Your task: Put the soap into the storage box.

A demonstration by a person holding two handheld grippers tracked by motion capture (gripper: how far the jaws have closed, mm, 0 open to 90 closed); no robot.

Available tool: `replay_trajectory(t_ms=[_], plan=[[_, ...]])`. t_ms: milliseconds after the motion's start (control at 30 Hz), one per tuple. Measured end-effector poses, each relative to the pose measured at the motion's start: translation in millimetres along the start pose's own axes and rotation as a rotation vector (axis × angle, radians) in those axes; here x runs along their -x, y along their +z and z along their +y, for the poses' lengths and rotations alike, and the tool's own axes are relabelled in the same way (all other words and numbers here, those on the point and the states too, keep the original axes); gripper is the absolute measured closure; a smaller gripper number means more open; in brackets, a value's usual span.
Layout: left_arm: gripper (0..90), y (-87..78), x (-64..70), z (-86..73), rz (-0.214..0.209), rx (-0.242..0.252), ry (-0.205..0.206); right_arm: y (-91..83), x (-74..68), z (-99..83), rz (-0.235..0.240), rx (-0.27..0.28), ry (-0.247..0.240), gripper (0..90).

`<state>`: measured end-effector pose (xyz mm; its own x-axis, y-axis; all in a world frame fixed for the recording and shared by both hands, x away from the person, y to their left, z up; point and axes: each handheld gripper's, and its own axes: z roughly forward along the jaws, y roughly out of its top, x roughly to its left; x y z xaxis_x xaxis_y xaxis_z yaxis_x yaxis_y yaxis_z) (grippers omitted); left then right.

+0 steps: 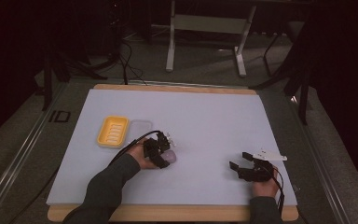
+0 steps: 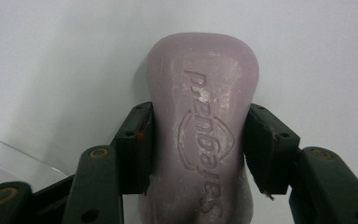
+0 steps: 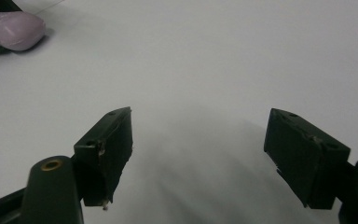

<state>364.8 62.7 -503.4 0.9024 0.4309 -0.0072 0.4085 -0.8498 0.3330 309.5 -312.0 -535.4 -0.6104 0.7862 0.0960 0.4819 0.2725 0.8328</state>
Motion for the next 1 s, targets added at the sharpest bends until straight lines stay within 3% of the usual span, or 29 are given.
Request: replay_trajectory(t_ms=[233, 1000], plan=[[48.6, 0.1, 0.7, 5.9, 0.008, -0.047, 0.010, 0.1, 0.0, 0.1, 0.000, -0.002, 0.000, 23.2], [49.7, 0.8, 2.2, 9.5, 0.014, -0.077, -0.001, 0.9, 0.0, 0.4, 0.000, -0.012, -0.002, 23.2]])
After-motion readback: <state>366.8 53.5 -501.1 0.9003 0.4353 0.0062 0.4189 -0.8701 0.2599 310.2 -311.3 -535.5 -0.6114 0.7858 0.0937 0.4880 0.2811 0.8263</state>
